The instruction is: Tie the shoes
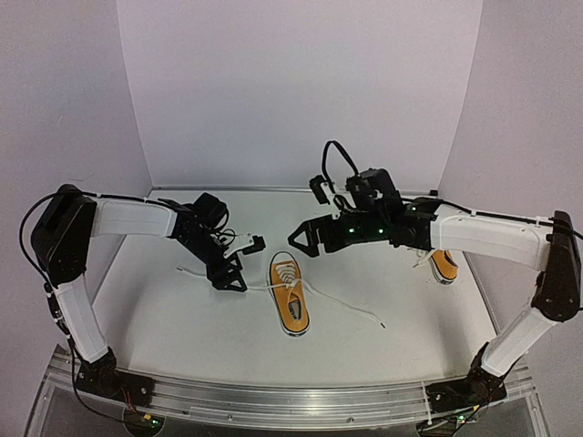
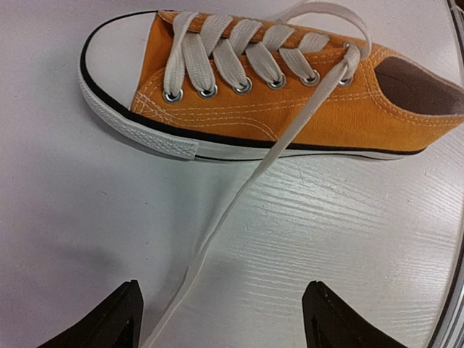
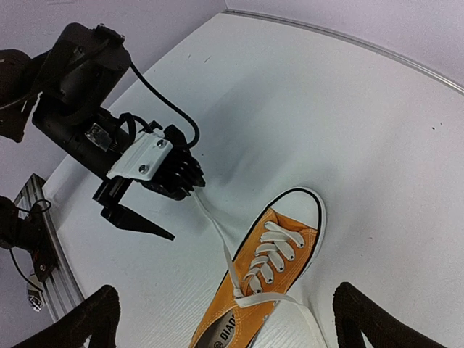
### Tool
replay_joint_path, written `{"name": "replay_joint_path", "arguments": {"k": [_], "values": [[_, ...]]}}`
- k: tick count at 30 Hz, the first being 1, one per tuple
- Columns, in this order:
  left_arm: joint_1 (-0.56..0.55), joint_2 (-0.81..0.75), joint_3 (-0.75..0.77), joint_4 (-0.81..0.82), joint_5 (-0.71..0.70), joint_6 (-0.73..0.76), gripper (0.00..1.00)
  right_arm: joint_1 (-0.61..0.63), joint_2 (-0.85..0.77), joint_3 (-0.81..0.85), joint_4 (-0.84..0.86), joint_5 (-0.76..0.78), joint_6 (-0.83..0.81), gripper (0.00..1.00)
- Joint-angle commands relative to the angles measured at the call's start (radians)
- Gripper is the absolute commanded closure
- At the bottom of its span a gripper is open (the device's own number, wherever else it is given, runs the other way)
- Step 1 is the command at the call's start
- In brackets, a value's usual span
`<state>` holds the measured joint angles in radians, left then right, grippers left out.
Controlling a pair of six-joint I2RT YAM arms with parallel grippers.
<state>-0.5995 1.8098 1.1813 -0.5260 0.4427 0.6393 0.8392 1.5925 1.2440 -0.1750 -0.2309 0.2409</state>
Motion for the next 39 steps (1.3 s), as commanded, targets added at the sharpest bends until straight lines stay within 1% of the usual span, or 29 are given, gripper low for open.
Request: {"name": "replay_joint_path", "arguments": {"k": [1, 7, 10, 13, 17, 23, 26, 29, 33, 35, 37, 39], "values": [[-0.01, 0.047, 0.074, -0.04, 0.012, 0.124, 0.27, -0.03, -0.076, -0.036, 0.033, -0.03, 0.01, 0.02], [-0.027, 0.105, 0.096, -0.025, -0.026, 0.158, 0.33, -0.073, -0.12, -0.072, 0.047, -0.055, 0.03, 0.02], [-0.032, 0.124, 0.088, 0.003, -0.066, 0.173, 0.4, -0.082, -0.128, -0.083, 0.05, -0.063, 0.034, 0.02], [-0.034, 0.135, 0.074, 0.03, -0.091, 0.19, 0.5, -0.09, -0.135, -0.095, 0.054, -0.066, 0.036, 0.02], [-0.04, 0.14, 0.055, 0.069, -0.108, 0.204, 0.6, -0.1, -0.138, -0.11, 0.062, -0.074, 0.04, 0.02], [-0.069, 0.132, 0.042, 0.077, -0.126, 0.205, 0.82, -0.111, -0.132, -0.122, 0.072, -0.082, 0.046, 0.02], [-0.094, 0.103, 0.014, 0.097, -0.131, 0.195, 0.9, -0.116, -0.131, -0.125, 0.075, -0.084, 0.046, 0.02], [-0.111, 0.098, -0.008, 0.103, -0.154, 0.193, 0.89, -0.12, -0.129, -0.127, 0.08, -0.094, 0.046, 0.02], [-0.118, 0.132, 0.002, 0.072, -0.193, 0.19, 0.87, -0.124, -0.125, -0.132, 0.084, -0.103, 0.051, 0.02], [-0.12, 0.136, 0.004, 0.071, -0.196, 0.185, 0.92, -0.124, -0.123, -0.135, 0.088, -0.106, 0.054, 0.02], [-0.122, 0.118, -0.006, 0.094, -0.179, 0.172, 0.98, -0.124, -0.118, -0.138, 0.094, -0.11, 0.058, 0.02], [-0.122, 0.074, -0.027, 0.146, -0.145, 0.142, 1.0, -0.124, -0.109, -0.141, 0.099, -0.118, 0.059, 0.02]]}}
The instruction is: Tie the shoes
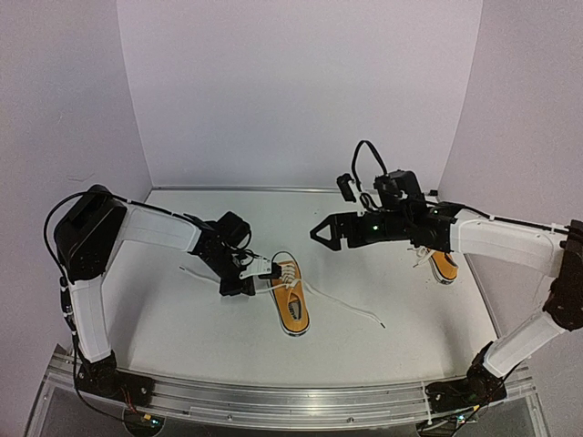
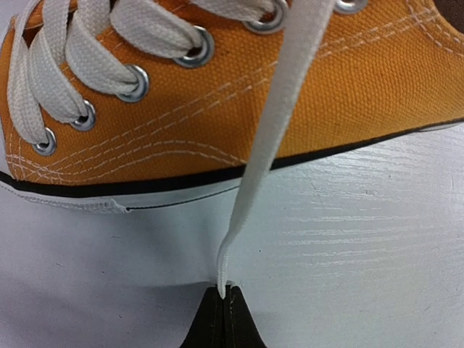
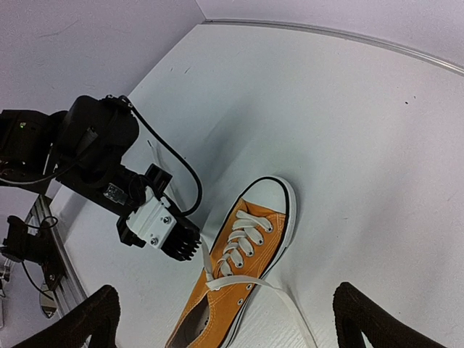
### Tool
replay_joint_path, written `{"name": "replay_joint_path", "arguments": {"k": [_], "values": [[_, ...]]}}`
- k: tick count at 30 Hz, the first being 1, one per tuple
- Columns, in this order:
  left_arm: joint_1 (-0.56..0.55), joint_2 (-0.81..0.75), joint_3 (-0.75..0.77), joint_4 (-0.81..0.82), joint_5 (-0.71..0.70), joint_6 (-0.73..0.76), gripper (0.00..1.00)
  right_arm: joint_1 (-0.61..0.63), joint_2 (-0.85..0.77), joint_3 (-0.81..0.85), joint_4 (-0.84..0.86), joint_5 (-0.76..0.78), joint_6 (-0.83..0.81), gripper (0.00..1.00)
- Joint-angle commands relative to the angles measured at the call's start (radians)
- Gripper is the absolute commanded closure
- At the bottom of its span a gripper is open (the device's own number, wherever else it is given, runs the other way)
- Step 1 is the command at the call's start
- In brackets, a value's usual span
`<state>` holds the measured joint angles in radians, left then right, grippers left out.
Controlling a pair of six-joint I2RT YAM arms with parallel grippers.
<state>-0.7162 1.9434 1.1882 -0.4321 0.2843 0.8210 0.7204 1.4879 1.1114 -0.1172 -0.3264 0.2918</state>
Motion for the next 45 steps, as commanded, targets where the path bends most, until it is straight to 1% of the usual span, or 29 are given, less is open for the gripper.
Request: {"name": "replay_joint_path", "arguments": {"k": [1, 4, 6, 11, 14, 21, 29, 33, 42, 45], "values": [[-0.005, -0.084, -0.047, 0.077, 0.038, -0.056, 1.0, -0.005, 0.001, -0.008, 0.043, -0.026, 0.009, 0.02], [-0.005, -0.16, -0.079, 0.176, 0.109, -0.111, 1.0, -0.005, 0.025, -0.004, 0.046, -0.041, 0.012, 0.06], [-0.005, -0.201, -0.099, 0.235, 0.174, -0.155, 1.0, -0.006, 0.044, 0.001, 0.054, -0.063, 0.015, 0.11], [-0.007, -0.249, -0.147, 0.397, 0.266, -0.247, 1.0, -0.005, 0.102, 0.001, 0.111, -0.157, 0.048, 0.34], [-0.011, -0.251, -0.163, 0.455, 0.286, -0.283, 1.0, -0.005, 0.129, -0.01, 0.169, -0.21, 0.073, 0.42], [-0.023, -0.256, -0.202, 0.571, 0.299, -0.344, 1.0, -0.002, 0.192, -0.023, 0.256, -0.287, 0.119, 0.47], [-0.043, -0.26, -0.222, 0.689, 0.301, -0.413, 1.0, 0.017, 0.261, 0.016, 0.268, -0.324, 0.125, 0.55], [-0.05, -0.254, -0.213, 0.703, 0.296, -0.423, 1.0, 0.023, 0.279, 0.03, 0.268, -0.341, 0.123, 0.61], [-0.069, -0.237, -0.189, 0.688, 0.285, -0.412, 1.0, 0.034, 0.307, 0.049, 0.269, -0.349, 0.121, 0.64], [-0.073, -0.235, -0.184, 0.691, 0.282, -0.412, 1.0, 0.036, 0.319, 0.057, 0.269, -0.353, 0.12, 0.68]]}}
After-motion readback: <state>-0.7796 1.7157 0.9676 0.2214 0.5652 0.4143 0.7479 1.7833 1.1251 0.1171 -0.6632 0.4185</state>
